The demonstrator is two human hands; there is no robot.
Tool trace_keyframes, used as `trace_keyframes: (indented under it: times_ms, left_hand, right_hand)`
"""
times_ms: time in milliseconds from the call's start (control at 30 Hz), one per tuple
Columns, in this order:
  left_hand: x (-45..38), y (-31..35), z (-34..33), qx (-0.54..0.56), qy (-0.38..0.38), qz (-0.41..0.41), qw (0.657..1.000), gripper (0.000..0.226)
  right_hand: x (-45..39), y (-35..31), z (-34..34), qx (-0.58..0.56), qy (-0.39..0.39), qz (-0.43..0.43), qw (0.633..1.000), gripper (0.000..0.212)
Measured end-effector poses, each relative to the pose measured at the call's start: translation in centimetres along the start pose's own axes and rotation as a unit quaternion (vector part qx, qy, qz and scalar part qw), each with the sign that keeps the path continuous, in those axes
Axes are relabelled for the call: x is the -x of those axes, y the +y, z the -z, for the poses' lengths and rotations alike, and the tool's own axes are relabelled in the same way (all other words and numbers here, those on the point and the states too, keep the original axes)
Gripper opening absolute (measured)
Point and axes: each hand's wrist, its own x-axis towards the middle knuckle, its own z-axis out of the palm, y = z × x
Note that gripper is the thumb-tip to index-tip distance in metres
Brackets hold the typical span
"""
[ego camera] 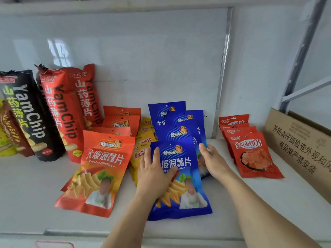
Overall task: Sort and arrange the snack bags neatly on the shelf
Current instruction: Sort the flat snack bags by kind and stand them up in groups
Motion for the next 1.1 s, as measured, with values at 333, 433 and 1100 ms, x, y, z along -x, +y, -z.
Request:
trace_keyframes:
  times_ms: [333, 433, 1100]
  left_hand:
    - [-3.7, 3.2, -2.1, 0.371, 0.016, 0.106, 0.922, 0.108]
    - [-5.6, 2.8, -1.0, 0.517, 0.001, 0.165, 0.840, 0.108]
    - [-15.5, 5.7, 0.1, 0.604, -0.128, 0.229, 0.753, 0.071]
  right_hand:
    - [-1.9, 0.3, 2.0, -0.094, -0.067, -0.018, 0.993, 0.067]
    - [-2.7, 0.3, 2.1, -0.104, -0.095, -0.016, 0.990, 0.061]
    - [-5.6, 2.2, 1.8, 0.004, 0.046, 0.092, 0.995, 0.046]
